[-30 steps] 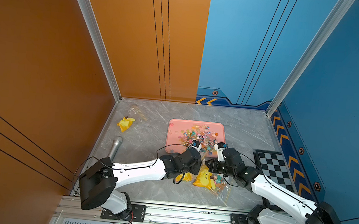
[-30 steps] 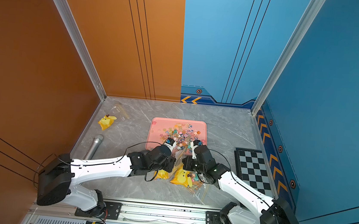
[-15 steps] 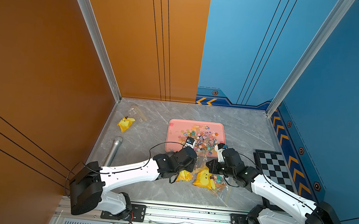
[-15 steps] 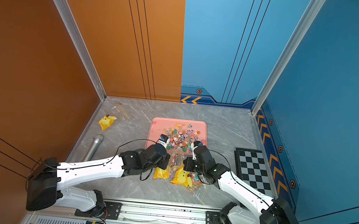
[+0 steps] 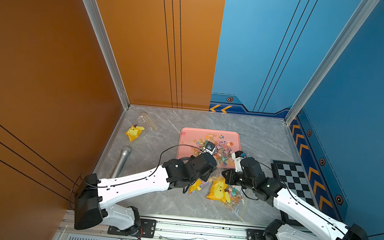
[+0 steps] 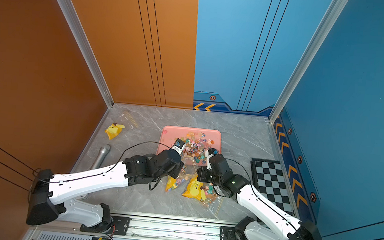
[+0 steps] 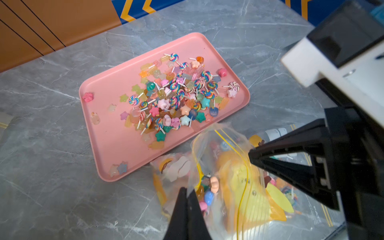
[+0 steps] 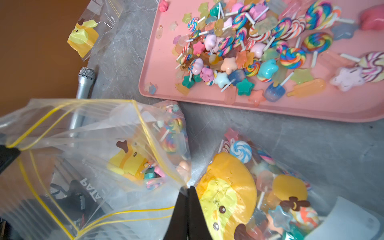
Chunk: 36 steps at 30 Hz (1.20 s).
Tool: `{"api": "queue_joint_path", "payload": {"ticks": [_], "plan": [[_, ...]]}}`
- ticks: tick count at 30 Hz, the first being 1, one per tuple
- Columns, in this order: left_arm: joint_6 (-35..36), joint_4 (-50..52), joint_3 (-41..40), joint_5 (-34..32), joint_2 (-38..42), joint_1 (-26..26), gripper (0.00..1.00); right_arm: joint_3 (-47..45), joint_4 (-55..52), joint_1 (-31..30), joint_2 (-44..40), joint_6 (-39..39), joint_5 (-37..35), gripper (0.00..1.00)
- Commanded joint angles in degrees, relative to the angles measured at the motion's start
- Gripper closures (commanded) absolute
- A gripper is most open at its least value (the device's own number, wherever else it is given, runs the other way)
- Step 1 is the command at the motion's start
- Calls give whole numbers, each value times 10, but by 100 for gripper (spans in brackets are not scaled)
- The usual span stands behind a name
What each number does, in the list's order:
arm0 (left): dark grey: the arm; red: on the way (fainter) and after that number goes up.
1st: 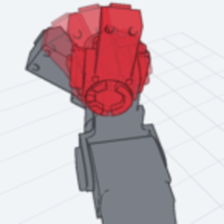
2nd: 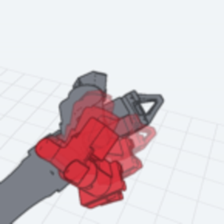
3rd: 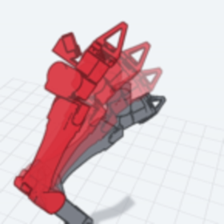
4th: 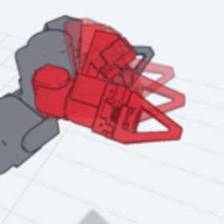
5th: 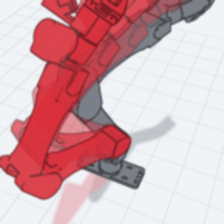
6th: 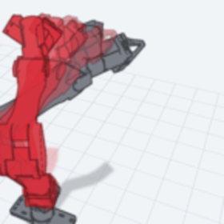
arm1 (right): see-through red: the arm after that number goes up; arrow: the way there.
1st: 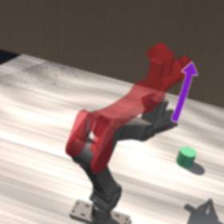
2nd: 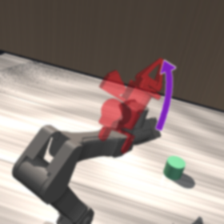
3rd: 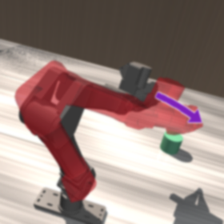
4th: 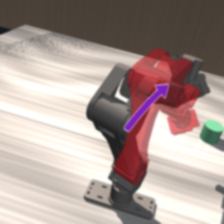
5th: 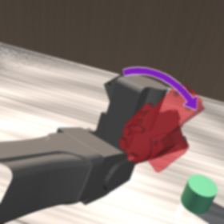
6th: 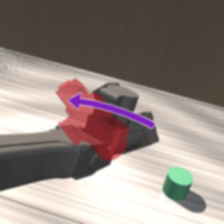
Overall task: Pour candies out of the ziploc bag
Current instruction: Open the ziploc bag at the center of the board.
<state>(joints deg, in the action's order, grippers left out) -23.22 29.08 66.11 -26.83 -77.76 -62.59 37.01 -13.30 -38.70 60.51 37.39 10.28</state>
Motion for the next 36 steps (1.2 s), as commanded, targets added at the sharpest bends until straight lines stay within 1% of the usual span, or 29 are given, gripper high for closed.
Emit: {"api": "queue_joint_path", "payload": {"ticks": [1, 5, 10, 13, 15, 16, 18, 19, 20, 22, 23, 24, 25, 27, 30, 32, 36], "plan": [[23, 22, 31, -38, -8, -14, 100, 10, -39, -3, -7, -21, -25, 100], [18, 26, 27, -40, -8, -16, 100, 8, -73, -3, -10, -31, -43, 100], [21, 26, 24, -38, -1, -16, 100, 9, -121, -1, -25, -38, -90, 100], [28, 22, 31, -10, -10, -17, 100, 8, -127, 2, -49, -30, -108, 100], [36, -7, 22, 18, -15, -17, 100, 11, -127, 3, -60, -28, -110, 100], [36, -26, 11, 28, -14, -16, 93, 12, -127, 3, -63, -28, -111, 100], [19, -50, -9, 45, -8, -9, 88, 12, -128, 5, -67, -29, -110, 99], [9, -62, -19, 55, -2, -3, 84, 11, -130, 7, -69, -29, -110, 97], [2, -71, -28, 63, 4, 2, 77, 8, -132, 9, -70, -28, -111, 93], [-6, -94, -49, 84, 25, 13, 58, -1, -137, 14, -74, -20, -120, 85], [-8, -104, -58, 91, 34, 16, 52, -5, -139, 18, -77, -16, -123, 79], [-11, -113, -66, 95, 46, 21, 47, -8, -141, 21, -80, -12, -126, 70], [-15, -118, -81, 98, 57, 27, 42, -11, -144, 26, -84, -9, -127, 65], [-24, -123, -100, 105, 74, 40, 37, -12, -151, 33, -94, -4, -132, 60], [-41, -139, -126, 130, 100, 64, 30, -8, -158, 44, -114, -4, -136, 56], [-48, -161, -147, 152, 120, 77, 27, -4, -164, 50, -124, -6, -134, 55], [-65, -177, -176, 173, 160, 105, 21, 16, -181, 54, -126, -15, -131, 54]]}}
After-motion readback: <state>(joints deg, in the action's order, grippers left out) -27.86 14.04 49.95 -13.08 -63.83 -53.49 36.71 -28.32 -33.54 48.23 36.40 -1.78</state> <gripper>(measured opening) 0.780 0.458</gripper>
